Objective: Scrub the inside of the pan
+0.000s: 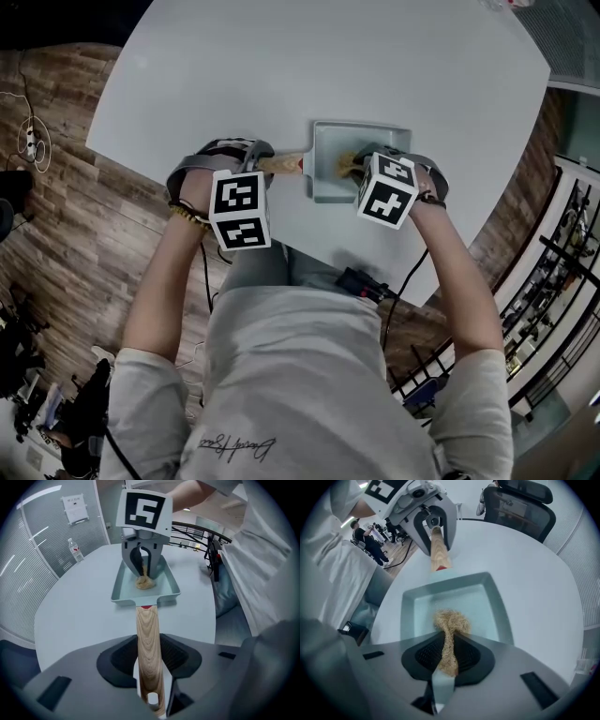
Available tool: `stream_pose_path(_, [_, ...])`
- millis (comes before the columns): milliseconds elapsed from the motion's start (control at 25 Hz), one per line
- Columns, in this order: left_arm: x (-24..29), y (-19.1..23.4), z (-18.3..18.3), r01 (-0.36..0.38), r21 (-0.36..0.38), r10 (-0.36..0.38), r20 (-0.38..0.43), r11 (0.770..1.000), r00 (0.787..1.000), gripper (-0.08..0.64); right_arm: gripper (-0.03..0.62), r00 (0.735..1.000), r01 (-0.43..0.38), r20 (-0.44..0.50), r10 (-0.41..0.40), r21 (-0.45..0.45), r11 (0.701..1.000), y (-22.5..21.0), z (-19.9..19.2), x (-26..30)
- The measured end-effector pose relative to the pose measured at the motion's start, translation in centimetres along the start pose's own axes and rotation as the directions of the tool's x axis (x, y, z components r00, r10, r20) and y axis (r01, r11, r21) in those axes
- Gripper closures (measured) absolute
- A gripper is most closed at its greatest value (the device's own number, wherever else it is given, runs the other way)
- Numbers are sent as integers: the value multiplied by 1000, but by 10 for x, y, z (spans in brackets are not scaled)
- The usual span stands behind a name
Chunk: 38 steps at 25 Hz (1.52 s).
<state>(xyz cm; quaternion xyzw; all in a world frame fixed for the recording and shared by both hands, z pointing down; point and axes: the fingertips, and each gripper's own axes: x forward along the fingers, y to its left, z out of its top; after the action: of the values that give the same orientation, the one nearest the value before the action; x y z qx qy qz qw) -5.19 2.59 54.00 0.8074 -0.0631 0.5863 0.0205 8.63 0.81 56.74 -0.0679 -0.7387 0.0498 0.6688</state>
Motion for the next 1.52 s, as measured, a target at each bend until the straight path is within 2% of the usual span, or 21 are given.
stream_pose_path(160, [-1, -1, 2, 6, 4, -6, 3, 1000, 1000, 410, 523, 993, 121, -1, -121, -23, 992, -37, 2, -6])
stream_pose_path(360, [-3, -2, 2, 1, -21, -1, 9, 1000, 1000, 410, 520, 947, 320, 10, -322, -144, 936, -56, 4, -9])
stream_pose_path(480, [-2, -1, 1, -12, -51, 13, 8, 999, 1000, 410, 523, 935, 353, 10, -355, -156, 923, -53, 3, -8])
stream_pose_path(760, [1, 2, -3, -18, -68, 18, -4, 997, 1000, 410, 523, 974, 213, -45, -222, -148, 966, -22, -8, -1])
stream_pose_path(960, [4, 4, -6, -12, -63, 12, -13, 998, 1000, 410, 523, 995, 73, -61, -80, -113, 991, 12, -14, 5])
stream_pose_path(1080, [4, 5, -9, -8, -59, 7, -17, 998, 1000, 410, 523, 997, -18, -75, 10, -95, 995, 26, -15, 7])
stream_pose_path(1200, [3, 5, -9, -5, -57, 4, -22, 998, 1000, 410, 525, 994, -76, -90, 67, -100, 992, 37, -17, 7])
stream_pose_path(1400, [2, 4, -7, -1, -48, 0, -31, 999, 1000, 410, 525, 991, -116, -78, 110, -83, 990, 43, -20, 6])
stream_pose_path(1520, [1, 2, -6, 8, -12, -8, -26, 1000, 1000, 410, 525, 990, -127, -63, 123, -64, 990, 45, -19, 3])
